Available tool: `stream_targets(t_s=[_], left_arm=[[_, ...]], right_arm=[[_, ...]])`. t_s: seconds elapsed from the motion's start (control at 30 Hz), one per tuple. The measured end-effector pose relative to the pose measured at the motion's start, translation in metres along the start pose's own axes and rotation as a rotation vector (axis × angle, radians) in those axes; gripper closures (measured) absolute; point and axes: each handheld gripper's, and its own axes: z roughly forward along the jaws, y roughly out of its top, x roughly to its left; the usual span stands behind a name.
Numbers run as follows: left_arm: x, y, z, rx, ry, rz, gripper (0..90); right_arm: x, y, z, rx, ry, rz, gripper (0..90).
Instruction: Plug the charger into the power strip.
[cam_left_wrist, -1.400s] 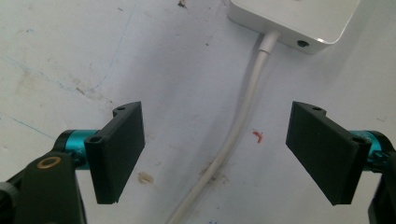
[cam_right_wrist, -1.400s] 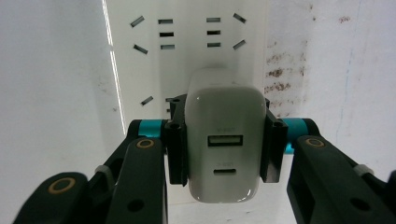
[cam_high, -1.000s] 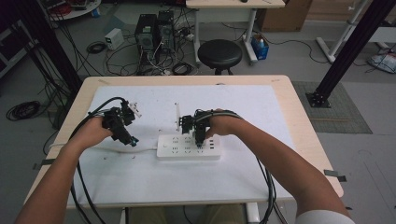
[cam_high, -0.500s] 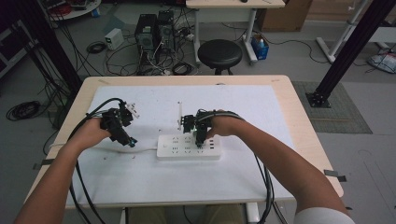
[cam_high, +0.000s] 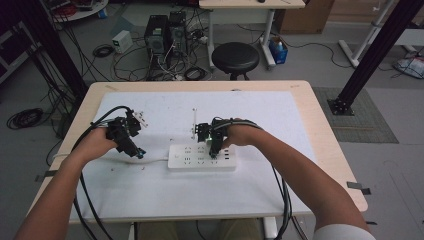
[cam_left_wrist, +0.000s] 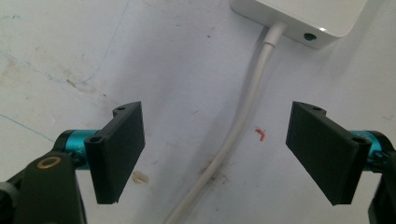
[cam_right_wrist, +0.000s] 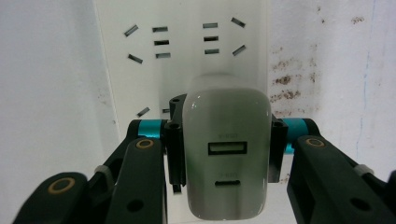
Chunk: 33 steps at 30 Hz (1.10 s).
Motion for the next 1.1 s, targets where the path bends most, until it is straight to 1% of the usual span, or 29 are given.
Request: stream_targets(t_s=[0.1,0.13,0.17,0.2,0.23,0.27,0.3,0.33,0.37,0.4,0.43,0.47,0.5,0.53,0.57,0.6,0.63,0.7,0.73,0.77,0.8,0.87,0.93,0.97,1.0,1.03,1.07,1.1], left_arm=[[0.0,-0.001,-0.001,0.001,-0.001,0.001,19.6],[0.0,-0.001,-0.001,-0.003,0.001,-0.005,19.6],[0.001,-0.002,-0.001,0.003,0.001,0.003,19.6],[0.001,-0.003,-0.001,-0.006,-0.001,-0.008,19.5],[0.001,-0.003,-0.001,0.0,-0.001,-0.003,19.6],[0.001,-0.003,-0.001,-0.003,-0.001,-0.009,19.6],[0.001,-0.004,-0.001,-0.006,0.0,-0.014,19.6],[0.001,-0.004,-0.001,-0.005,0.001,-0.011,19.5],[0.002,-0.004,-0.001,-0.003,0.001,-0.006,19.6],[0.001,-0.004,0.0,-0.009,0.0,-0.012,19.6],[0.001,-0.004,0.0,-0.009,-0.001,-0.014,19.6],[0.002,-0.004,0.0,-0.004,-0.002,-0.007,19.6],[0.002,-0.004,0.0,-0.002,-0.002,-0.004,19.6],[0.002,-0.004,0.001,-0.005,-0.001,-0.008,19.6],[0.002,-0.004,0.001,-0.004,-0.004,-0.005,19.6],[0.001,-0.004,0.002,-0.011,-0.004,-0.012,19.6],[0.001,-0.004,0.002,-0.011,-0.004,-0.007,19.6],[0.001,-0.004,0.003,-0.008,-0.007,-0.002,19.6],[0.001,-0.004,0.003,-0.008,-0.007,-0.002,19.6],[0.0,-0.003,0.003,-0.006,-0.008,0.001,19.6],[0.0,-0.003,0.004,-0.012,-0.009,0.0,19.6],[-0.001,-0.004,0.004,-0.014,-0.008,-0.002,19.6],[-0.001,-0.004,0.004,-0.015,-0.015,0.004,19.6],[-0.001,-0.004,0.003,-0.015,-0.018,0.006,19.6],[-0.001,-0.005,0.003,-0.015,-0.016,0.007,19.6],[-0.001,-0.005,0.003,-0.015,-0.016,0.007,19.6],[-0.001,-0.005,0.002,-0.025,-0.017,-0.001,19.6],[-0.002,-0.005,0.001,-0.032,-0.017,0.002,19.5]], right_arm=[[0.0,-0.001,0.0,-0.003,0.007,0.008,61.8],[0.0,-0.001,0.0,-0.008,0.005,-0.009,61.7],[-0.001,-0.001,0.0,-0.014,0.006,-0.012,61.5],[-0.001,-0.002,-0.001,-0.016,0.007,-0.012,61.4],[-0.001,-0.003,-0.001,-0.027,0.012,-0.006,61.3],[-0.001,-0.004,-0.001,-0.027,0.015,-0.003,60.5],[-0.001,-0.004,-0.001,-0.031,0.016,-0.005,52.8],[-0.002,-0.005,-0.001,-0.04,0.021,-0.013,49.1],[-0.003,-0.005,-0.002,-0.054,0.023,-0.022,42.7],[-0.003,-0.006,-0.003,-0.058,0.011,-0.01,41.0],[-0.004,-0.007,-0.005,-0.073,0.011,-0.011,39.3],[-0.006,-0.008,-0.007,-0.091,0.016,-0.005,33.8],[-0.006,-0.009,-0.01,-0.099,0.016,0.027,30.7],[-0.009,-0.01,-0.012,-0.122,0.016,0.035,28.0],[-0.009,-0.011,-0.015,-0.131,0.023,0.064,26.0],[-0.011,-0.013,-0.017,-0.145,0.025,0.076,25.5],[-0.012,-0.014,-0.019,-0.16,0.027,0.087,22.5],[-0.014,-0.018,-0.024,-0.187,0.031,0.12,21.7],[-0.014,-0.018,-0.024,-0.187,0.031,0.12,21.7],[-0.016,-0.02,-0.026,-0.203,0.029,0.122,21.7],[-0.017,-0.024,-0.029,-0.21,0.028,0.148,21.0],[-0.018,-0.025,-0.03,-0.216,0.027,0.156,20.8],[-0.019,-0.03,-0.034,-0.239,0.025,0.205,20.7],[-0.02,-0.033,-0.035,-0.26,0.022,0.214,19.1],[-0.02,-0.034,-0.037,-0.265,0.016,0.248,17.9],[-0.02,-0.034,-0.037,-0.265,0.016,0.248,17.9],[-0.021,-0.037,-0.039,-0.269,0.016,0.257,14.3],[-0.02,-0.041,-0.043,-0.265,0.016,0.261,10.3]])
